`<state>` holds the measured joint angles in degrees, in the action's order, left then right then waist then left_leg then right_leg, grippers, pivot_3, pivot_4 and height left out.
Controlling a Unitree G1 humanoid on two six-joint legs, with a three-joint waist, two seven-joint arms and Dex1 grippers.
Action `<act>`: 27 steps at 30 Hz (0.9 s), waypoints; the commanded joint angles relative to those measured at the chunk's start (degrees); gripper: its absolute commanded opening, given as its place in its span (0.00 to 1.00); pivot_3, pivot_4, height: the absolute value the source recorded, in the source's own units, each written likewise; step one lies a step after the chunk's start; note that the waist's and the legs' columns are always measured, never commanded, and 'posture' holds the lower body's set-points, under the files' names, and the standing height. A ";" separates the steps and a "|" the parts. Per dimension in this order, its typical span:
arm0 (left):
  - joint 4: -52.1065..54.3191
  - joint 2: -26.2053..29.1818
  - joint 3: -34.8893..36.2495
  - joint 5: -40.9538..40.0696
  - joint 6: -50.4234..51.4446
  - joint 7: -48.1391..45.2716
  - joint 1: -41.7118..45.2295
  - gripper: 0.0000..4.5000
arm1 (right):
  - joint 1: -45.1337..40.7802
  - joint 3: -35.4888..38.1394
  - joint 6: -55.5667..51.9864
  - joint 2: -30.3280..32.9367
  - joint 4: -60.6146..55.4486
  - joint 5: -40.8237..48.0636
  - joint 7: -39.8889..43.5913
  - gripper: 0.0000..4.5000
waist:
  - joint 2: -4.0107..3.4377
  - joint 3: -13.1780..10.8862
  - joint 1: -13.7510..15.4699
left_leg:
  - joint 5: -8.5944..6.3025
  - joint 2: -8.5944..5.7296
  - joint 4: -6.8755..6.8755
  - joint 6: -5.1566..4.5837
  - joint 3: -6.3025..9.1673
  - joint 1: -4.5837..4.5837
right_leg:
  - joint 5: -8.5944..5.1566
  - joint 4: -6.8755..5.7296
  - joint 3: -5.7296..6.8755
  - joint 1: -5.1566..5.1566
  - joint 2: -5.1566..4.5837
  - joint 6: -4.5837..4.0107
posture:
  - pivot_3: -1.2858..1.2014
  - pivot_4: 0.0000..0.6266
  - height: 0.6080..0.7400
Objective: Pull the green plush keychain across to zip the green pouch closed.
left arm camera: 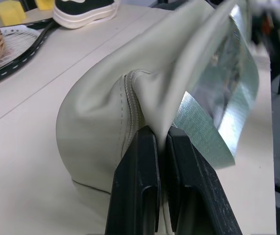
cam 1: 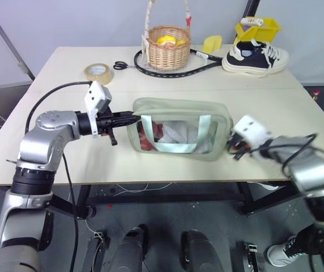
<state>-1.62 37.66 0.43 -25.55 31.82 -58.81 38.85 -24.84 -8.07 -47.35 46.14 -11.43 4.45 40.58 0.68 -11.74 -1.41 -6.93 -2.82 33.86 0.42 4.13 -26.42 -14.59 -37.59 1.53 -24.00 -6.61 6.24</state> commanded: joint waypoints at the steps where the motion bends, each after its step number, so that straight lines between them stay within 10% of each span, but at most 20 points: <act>1: 1.31 1.05 2.36 -0.36 1.30 1.89 -0.71 0.00 | 0.37 -1.43 -0.95 -0.09 -1.24 -1.93 -1.25 0.01 | 0.02 0.01 0.06 | 0.00 0.00 0.01 0.00 0.01 0.00 | -0.04 0.01 0.01 0.01 0.01 -0.08 | 0.52 0.24 0.88; 15: 6.76 0.47 2.85 -2.91 3.83 4.23 -2.72 0.00 | -9.94 3.61 3.30 2.01 11.25 -4.01 -2.23 0.01 | 0.02 0.01 0.63 | -0.01 0.08 0.02 0.02 0.08 0.04 | 0.00 0.30 0.14 0.23 0.10 -0.22 | 0.52 0.24 0.88; 24: 8.86 2.35 3.04 -4.88 5.62 3.12 -2.98 0.00 | -9.58 13.22 -4.51 4.70 1.01 8.89 8.08 0.89 | -0.01 -0.01 0.69 | -0.02 0.08 0.01 0.00 0.09 0.01 | 0.00 0.36 0.16 0.25 0.10 -0.22 | 0.52 0.24 0.88; 27: 8.65 2.68 3.84 -6.77 7.34 2.71 -2.20 0.22 | -8.99 17.10 -4.83 7.29 -1.81 13.82 12.25 1.00 | -0.01 -0.01 0.72 | -0.04 0.08 0.01 -0.02 0.09 -0.01 | 0.00 0.40 0.17 0.25 0.10 -0.21 | 0.52 0.24 0.88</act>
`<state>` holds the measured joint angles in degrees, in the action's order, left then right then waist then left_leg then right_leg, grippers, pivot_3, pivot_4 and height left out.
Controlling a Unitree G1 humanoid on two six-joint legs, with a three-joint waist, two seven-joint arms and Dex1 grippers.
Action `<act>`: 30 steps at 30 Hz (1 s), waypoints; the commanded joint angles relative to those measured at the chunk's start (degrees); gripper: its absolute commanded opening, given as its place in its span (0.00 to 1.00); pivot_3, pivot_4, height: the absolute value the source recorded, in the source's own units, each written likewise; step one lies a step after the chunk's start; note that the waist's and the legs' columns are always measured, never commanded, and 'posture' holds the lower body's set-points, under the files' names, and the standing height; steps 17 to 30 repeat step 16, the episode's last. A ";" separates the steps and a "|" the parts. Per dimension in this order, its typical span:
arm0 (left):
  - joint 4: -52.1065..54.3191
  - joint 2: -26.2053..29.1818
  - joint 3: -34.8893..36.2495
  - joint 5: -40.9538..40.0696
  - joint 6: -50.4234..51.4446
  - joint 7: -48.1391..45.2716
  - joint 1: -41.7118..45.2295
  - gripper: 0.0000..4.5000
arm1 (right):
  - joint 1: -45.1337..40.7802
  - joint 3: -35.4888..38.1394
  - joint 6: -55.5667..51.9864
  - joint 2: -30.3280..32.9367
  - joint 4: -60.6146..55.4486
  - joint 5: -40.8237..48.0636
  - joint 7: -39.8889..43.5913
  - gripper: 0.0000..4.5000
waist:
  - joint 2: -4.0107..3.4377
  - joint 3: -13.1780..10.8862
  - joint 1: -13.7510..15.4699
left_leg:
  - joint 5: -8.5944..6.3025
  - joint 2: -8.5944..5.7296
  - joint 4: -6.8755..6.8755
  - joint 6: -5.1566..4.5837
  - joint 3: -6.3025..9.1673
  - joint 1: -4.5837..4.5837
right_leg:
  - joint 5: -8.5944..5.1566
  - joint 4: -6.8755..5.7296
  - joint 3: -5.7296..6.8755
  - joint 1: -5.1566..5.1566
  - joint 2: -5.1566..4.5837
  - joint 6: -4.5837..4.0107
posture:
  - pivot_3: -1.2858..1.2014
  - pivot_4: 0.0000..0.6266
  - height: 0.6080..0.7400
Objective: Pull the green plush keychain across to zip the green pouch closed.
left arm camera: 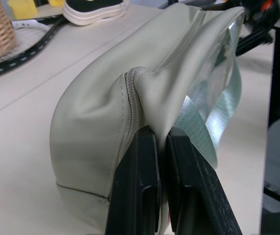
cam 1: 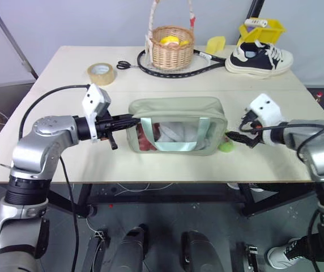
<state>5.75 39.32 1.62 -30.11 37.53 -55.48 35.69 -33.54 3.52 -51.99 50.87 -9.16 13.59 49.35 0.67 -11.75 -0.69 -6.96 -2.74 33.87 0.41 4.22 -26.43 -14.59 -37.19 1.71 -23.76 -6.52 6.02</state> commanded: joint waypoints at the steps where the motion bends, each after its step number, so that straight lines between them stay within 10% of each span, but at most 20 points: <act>1: 1.16 1.55 2.79 -2.70 1.79 -1.41 1.47 0.31 | -0.09 6.87 -0.08 3.43 -4.68 6.39 4.96 1.00 | 0.00 0.00 0.01 | -0.01 0.00 0.00 -0.01 0.01 0.01 | 0.00 0.03 0.02 0.03 0.00 0.00 | 0.52 0.24 0.88; 7: 0.12 9.96 6.19 -6.44 2.61 -10.02 3.78 0.97 | 1.08 9.89 -0.52 7.93 -7.19 14.36 12.17 1.00 | 0.01 -0.01 -0.28 | -0.11 0.05 0.00 0.05 0.02 -0.01 | -0.01 0.11 0.06 0.04 -0.02 -0.03 | 0.52 0.24 0.88; 14: -2.66 18.88 8.61 -5.89 0.77 -17.41 1.86 0.99 | 3.20 10.75 0.81 9.10 -10.02 18.59 13.85 1.00 | -0.01 -0.01 -0.03 | -0.17 0.06 -0.06 0.06 -0.05 -0.11 | -0.01 0.17 0.03 -0.10 -0.23 -0.04 | 0.52 0.24 0.88; 30: -3.66 19.24 8.86 -6.37 1.51 -17.45 2.05 0.99 | 4.21 10.46 2.39 8.18 -11.43 18.48 12.69 1.00 | -0.01 -0.01 0.05 | -0.19 0.07 -0.07 0.07 -0.08 -0.15 | -0.01 0.20 0.03 -0.12 -0.28 -0.04 | 0.52 0.24 0.88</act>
